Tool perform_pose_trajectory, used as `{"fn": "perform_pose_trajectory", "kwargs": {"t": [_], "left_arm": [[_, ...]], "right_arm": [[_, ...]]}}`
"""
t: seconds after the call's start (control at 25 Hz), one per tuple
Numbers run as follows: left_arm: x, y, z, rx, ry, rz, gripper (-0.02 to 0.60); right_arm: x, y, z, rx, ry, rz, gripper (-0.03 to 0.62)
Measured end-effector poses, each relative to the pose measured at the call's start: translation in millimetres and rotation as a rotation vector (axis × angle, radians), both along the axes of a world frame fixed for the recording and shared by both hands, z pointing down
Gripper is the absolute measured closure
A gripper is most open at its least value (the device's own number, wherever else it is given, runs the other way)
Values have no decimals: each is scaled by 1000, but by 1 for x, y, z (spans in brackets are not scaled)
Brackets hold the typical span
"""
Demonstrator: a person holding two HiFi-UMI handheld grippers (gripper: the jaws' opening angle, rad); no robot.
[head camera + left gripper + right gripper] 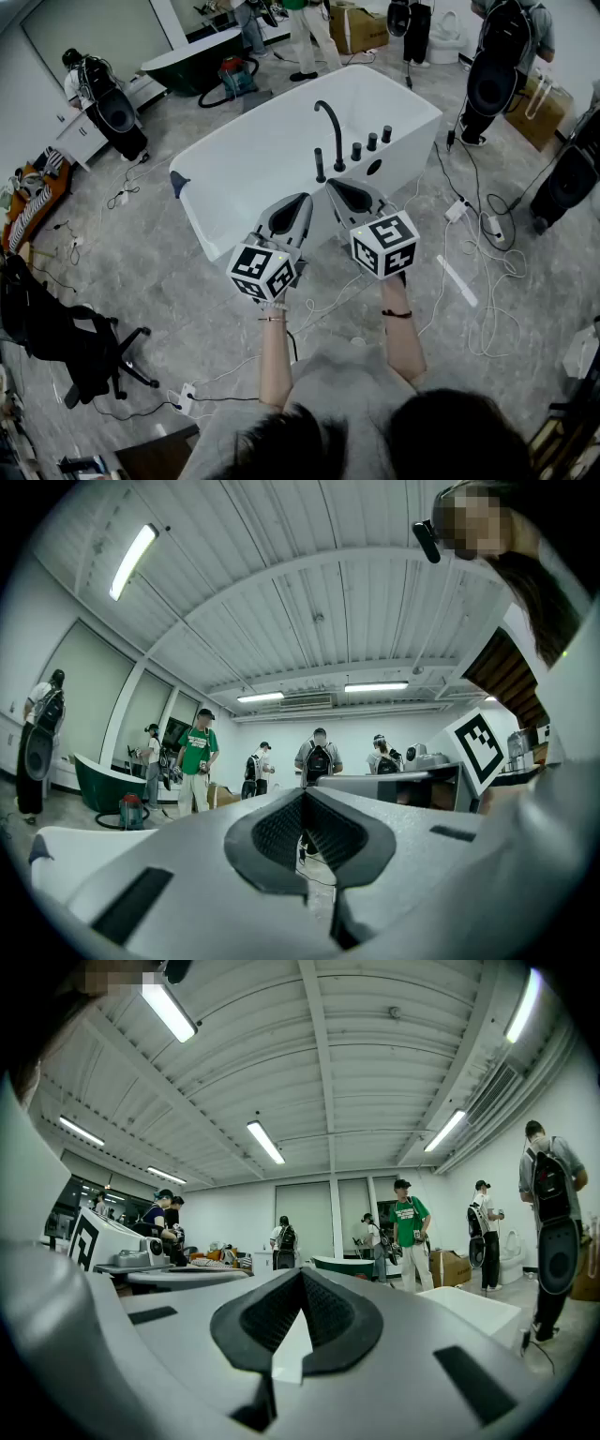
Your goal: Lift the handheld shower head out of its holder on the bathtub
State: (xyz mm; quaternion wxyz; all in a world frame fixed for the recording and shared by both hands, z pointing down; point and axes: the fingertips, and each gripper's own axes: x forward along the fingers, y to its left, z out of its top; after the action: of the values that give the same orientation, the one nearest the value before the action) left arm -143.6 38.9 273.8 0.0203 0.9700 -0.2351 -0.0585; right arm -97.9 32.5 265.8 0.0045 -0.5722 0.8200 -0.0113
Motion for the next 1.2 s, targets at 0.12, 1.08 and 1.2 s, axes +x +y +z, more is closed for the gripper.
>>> {"fn": "perform_pose_trajectory", "kwargs": {"t": [0.12, 1.08, 1.2], "left_arm": [[6, 1, 5, 0, -2, 6, 575], [12, -31, 12, -38, 2, -9, 575], [18, -53, 7, -37, 13, -43, 575]], "right_arm": [[5, 0, 3, 6, -3, 0, 594], [27, -27, 14, -22, -44, 20, 595], [32, -50, 7, -17, -19, -20, 594]]}}
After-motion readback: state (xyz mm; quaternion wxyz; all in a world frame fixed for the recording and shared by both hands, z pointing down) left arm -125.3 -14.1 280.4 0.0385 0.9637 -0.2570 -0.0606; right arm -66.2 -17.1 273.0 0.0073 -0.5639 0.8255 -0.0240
